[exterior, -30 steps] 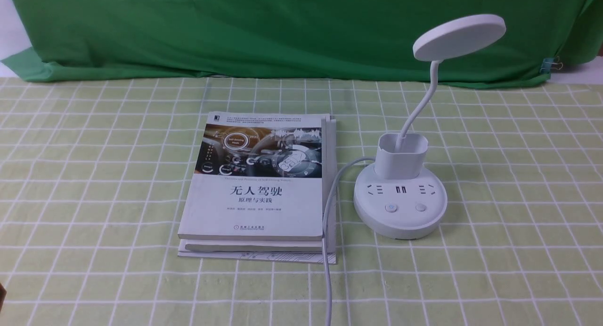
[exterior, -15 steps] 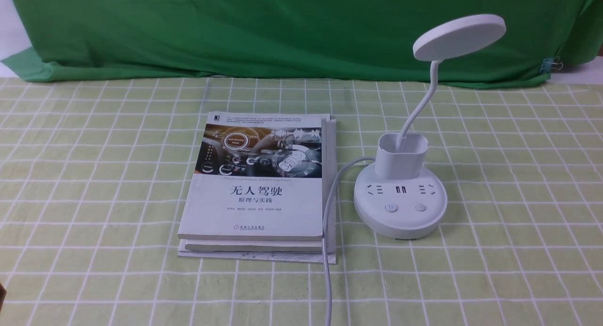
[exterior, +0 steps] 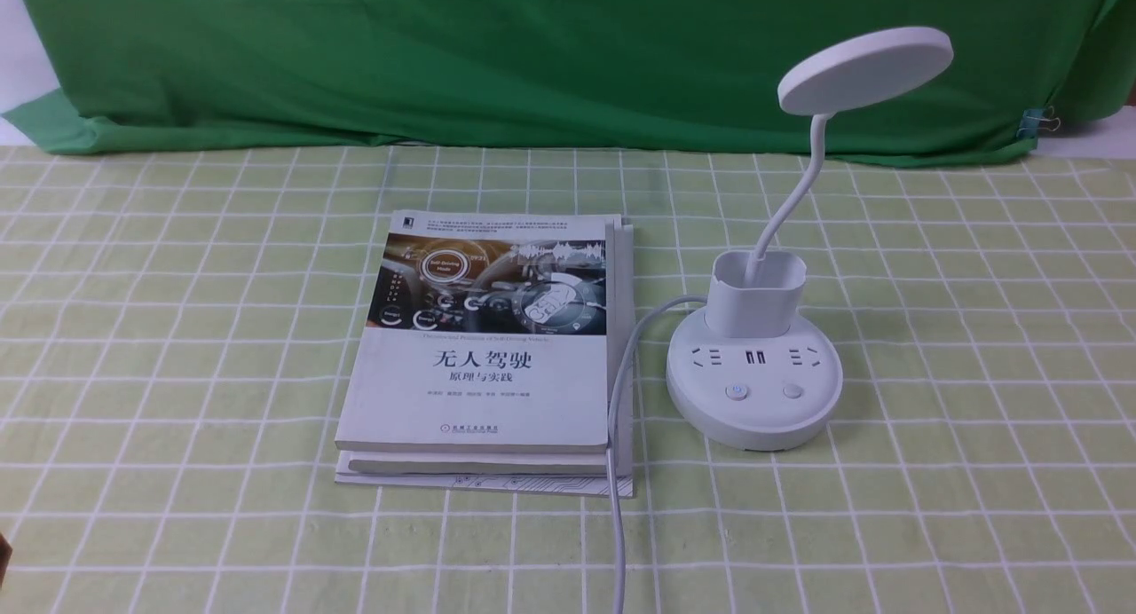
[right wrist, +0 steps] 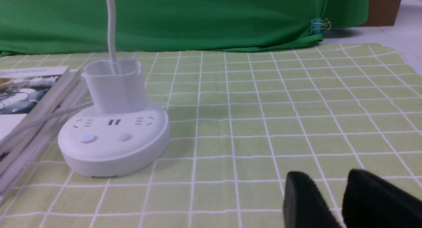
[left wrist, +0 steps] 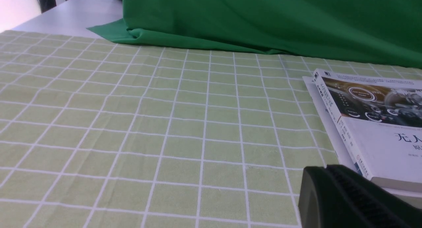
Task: Turn on the table lamp on the green coffee tablecloth with your hand.
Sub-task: 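Press the button on the base of the white desk lamp with the right gripper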
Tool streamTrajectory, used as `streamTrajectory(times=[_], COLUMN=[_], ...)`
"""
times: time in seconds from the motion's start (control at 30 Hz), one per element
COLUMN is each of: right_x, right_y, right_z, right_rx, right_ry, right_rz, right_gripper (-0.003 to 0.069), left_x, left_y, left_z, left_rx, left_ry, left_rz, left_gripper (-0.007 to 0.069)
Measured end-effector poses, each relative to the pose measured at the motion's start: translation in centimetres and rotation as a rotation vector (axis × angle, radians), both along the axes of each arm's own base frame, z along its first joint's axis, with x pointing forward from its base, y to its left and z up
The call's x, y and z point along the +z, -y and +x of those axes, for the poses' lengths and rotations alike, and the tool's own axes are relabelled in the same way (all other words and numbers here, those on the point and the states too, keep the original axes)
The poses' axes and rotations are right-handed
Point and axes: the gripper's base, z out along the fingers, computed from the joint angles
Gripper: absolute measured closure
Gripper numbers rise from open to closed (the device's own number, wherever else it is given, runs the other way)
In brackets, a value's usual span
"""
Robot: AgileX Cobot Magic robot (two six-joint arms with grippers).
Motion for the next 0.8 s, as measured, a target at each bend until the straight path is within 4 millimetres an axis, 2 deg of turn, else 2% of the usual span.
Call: streamTrajectory(times=[0.33, 0.43, 0.63, 0.8], right_x=[0.2, 0.5, 1.7, 2.3], right_y=[0.0, 0.1, 0.4, 0.6], right_z=[0.0, 0.1, 0.1, 0.1], right_rx=[-0.006, -0.020, -0.073, -0.082], right_ry=[0.023, 0.050, 0.180, 0.245], right_rz=[0.005, 0.081, 0.408, 0.523], right_gripper=[0.0417, 0.0417, 0.0417, 0.0422], left_x=[0.0, 0.0, 0.0, 0.0], left_y=[0.0, 0.0, 0.0, 0.0], left_z=[0.0, 0.0, 0.0, 0.0], left_rx=[0.000, 0.000, 0.000, 0.000], left_ry=[0.000, 0.000, 0.000, 0.000], left_rz=[0.000, 0.000, 0.000, 0.000], left_gripper=[0.0622, 0.0622, 0.0622, 0.0622])
